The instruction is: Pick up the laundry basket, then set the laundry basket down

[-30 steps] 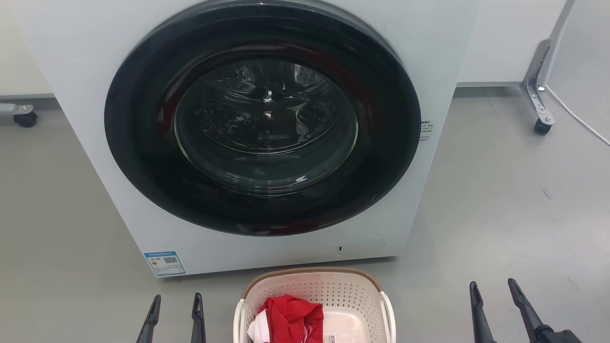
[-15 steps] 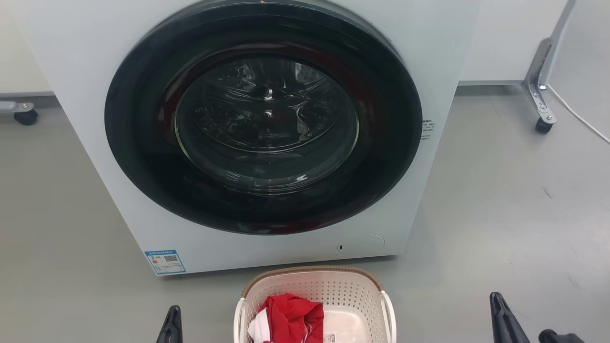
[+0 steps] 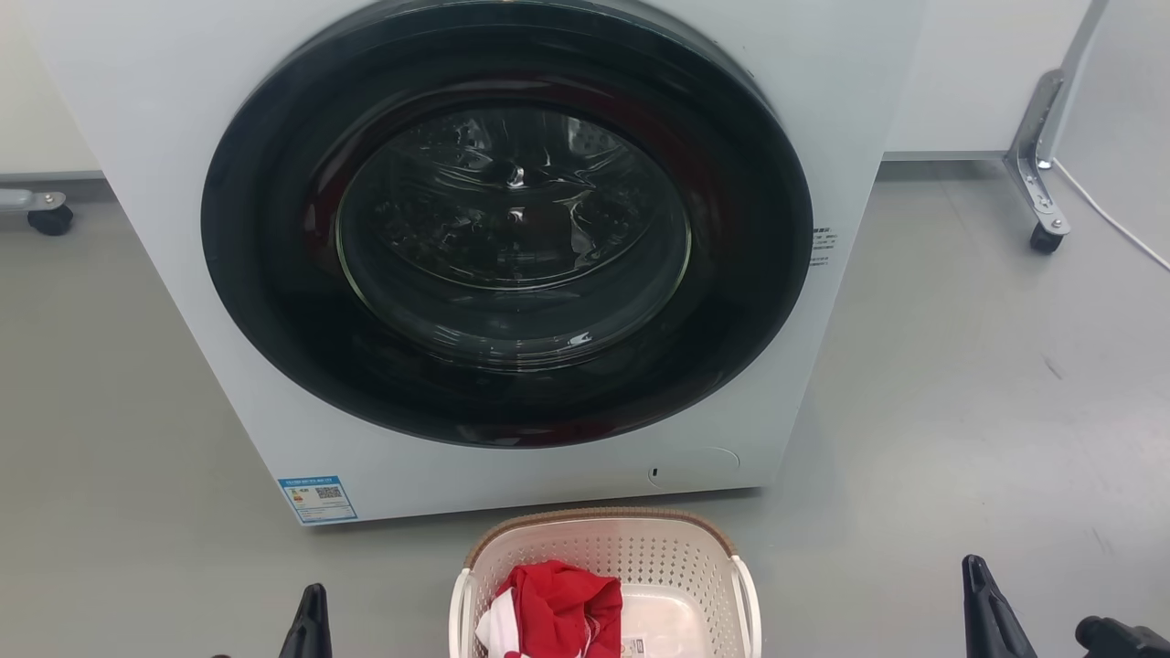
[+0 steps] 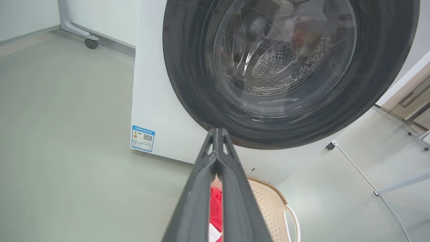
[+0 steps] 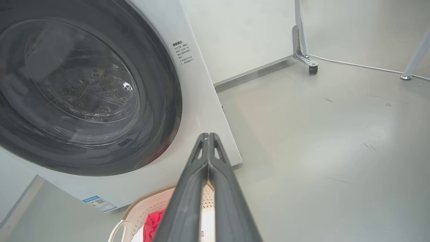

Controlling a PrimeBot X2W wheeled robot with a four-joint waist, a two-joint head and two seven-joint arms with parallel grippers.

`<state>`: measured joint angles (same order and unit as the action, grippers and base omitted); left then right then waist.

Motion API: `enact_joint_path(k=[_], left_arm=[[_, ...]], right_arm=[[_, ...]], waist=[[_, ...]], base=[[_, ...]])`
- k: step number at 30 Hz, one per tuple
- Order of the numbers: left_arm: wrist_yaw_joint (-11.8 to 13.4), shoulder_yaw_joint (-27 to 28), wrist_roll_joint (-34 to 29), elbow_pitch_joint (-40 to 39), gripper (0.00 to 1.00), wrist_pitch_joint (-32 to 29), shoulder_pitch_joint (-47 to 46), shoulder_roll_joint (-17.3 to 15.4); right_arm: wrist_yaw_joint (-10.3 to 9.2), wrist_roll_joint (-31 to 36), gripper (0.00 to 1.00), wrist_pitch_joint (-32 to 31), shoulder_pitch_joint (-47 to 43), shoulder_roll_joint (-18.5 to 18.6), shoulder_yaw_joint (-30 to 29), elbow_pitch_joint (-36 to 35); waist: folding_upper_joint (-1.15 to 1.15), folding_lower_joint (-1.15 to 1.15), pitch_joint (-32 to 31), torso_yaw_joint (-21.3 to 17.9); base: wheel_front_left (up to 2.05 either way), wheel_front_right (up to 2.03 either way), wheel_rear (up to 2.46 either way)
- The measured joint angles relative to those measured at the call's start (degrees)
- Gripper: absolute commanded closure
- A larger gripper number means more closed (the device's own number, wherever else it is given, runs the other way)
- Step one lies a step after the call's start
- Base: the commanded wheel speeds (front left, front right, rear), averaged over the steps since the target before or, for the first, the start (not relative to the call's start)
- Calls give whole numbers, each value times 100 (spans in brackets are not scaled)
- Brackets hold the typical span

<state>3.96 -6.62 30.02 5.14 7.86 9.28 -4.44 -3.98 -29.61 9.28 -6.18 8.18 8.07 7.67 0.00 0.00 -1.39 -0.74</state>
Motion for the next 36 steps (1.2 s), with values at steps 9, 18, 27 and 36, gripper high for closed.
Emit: enact_joint_path(k=[9,18,27,36], left_arm=[[-104,136,761,152,100,-185,-163,22],[-269,298,1612,300,100,-398,-349,48],[-400,446,2345,433,100,-578,-502,76],[-541,598,3073,580,100,-735,-671,89]], right_arm=[[118,-756,100,-211,132,-71,-194,105],[259,-1574,100,-425,241,-160,-405,240],[401,-2316,100,-625,391,-219,-598,367],[512,-3059,100,-812,530,-281,-787,466]], waist=[[0,0,18,9],[0,0,37,19],[0,0,55,28],[0,0,73,37]], base=[[0,0,0],[0,0,0],[0,0,0],[0,0,0]])
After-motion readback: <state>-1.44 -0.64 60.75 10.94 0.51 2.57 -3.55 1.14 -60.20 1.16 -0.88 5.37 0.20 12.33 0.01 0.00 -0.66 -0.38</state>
